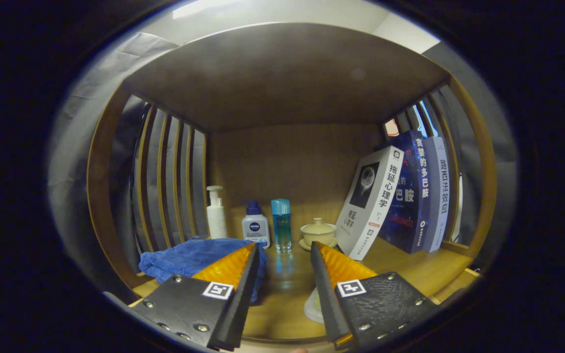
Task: Pull open the drawer, take out the items inside it, and place them on the countertop above the cabinet.
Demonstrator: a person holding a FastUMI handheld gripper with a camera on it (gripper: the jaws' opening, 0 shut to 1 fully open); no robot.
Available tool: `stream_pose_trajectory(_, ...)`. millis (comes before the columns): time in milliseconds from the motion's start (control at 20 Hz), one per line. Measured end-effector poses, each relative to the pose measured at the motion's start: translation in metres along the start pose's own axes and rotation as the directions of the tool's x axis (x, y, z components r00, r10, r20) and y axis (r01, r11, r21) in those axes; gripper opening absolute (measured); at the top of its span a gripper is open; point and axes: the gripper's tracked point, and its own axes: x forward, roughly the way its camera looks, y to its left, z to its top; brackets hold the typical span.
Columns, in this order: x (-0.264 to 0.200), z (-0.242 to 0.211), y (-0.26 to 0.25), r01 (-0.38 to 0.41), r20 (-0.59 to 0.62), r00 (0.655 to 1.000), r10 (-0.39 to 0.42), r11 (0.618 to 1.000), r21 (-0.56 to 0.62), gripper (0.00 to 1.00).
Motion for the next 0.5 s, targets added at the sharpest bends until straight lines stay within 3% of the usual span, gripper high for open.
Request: stream_pose_trajectory(500,-0.0013,0.0015,-0.0045,0.011,0.006,1.000,-0.011,1.000,0.020,0.63)
